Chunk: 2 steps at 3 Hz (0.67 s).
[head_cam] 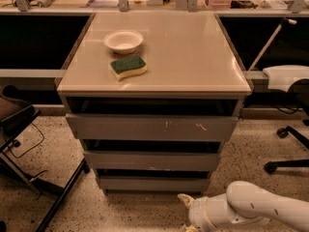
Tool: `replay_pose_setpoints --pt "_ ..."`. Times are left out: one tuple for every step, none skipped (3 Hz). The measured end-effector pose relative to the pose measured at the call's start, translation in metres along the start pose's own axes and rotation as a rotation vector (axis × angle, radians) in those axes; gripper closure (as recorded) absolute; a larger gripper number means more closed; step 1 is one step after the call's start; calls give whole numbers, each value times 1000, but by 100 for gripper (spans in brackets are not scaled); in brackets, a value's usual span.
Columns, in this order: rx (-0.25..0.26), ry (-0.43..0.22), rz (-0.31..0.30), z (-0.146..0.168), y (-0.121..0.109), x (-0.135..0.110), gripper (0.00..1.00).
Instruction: Open bottom drawer
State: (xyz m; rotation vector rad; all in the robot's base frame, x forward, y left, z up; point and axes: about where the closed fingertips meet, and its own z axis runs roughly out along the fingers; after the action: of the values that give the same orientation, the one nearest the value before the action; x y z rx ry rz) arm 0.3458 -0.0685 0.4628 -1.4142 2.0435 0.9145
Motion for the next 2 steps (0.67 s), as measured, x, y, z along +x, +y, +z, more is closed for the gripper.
replay_pose_setpoints --pt "17 -43 18 9 -36 13 0" --pt "130 -148 32 5 -106 34 0"
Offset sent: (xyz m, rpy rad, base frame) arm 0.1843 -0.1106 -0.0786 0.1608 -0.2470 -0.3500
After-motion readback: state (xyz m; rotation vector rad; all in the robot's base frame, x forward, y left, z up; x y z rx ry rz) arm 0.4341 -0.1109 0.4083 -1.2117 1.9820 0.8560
